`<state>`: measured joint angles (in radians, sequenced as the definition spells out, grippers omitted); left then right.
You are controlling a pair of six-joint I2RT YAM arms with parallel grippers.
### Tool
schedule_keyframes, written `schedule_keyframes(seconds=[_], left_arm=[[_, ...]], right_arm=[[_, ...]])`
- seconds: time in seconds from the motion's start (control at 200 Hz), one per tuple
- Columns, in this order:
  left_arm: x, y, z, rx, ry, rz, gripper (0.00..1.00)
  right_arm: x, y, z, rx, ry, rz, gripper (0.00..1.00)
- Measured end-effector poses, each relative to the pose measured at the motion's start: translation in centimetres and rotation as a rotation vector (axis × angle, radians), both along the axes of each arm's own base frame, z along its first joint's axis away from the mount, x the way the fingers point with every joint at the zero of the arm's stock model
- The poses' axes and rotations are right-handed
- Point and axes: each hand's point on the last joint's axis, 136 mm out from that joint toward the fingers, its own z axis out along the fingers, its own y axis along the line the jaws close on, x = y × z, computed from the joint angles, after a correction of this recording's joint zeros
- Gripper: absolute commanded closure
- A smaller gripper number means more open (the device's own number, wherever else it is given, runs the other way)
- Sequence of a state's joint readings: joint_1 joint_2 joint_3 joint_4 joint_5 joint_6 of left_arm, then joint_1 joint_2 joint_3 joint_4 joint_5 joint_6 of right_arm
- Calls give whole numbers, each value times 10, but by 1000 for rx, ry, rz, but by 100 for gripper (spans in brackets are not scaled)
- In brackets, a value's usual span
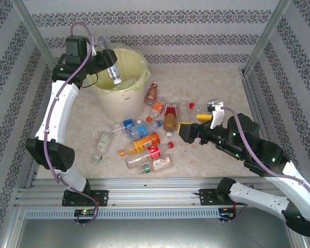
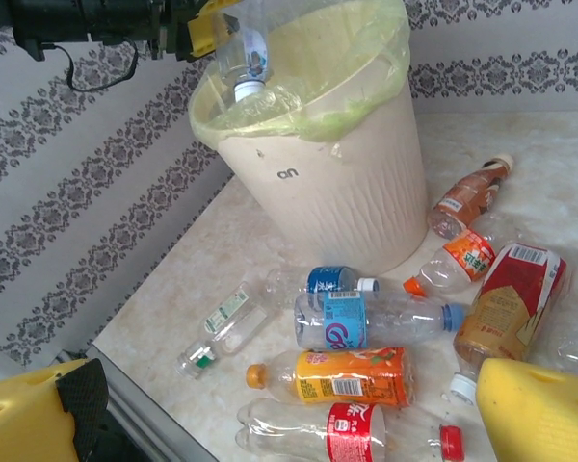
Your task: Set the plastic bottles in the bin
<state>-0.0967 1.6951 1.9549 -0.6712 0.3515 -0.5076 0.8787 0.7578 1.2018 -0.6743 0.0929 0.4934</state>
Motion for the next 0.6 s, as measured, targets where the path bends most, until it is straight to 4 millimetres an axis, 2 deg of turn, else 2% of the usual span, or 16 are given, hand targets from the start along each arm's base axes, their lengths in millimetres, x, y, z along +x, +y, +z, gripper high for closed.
schedule_keyframes(seconds=[0.335,0.6], left_arm=[[17,1,-52,78,107,-24,44],[19,0,-101,109,241,-52,39]], right_arm=[[-1,1,-12,-28,32,5,2],[0,2,-21,-36,51,2,2]])
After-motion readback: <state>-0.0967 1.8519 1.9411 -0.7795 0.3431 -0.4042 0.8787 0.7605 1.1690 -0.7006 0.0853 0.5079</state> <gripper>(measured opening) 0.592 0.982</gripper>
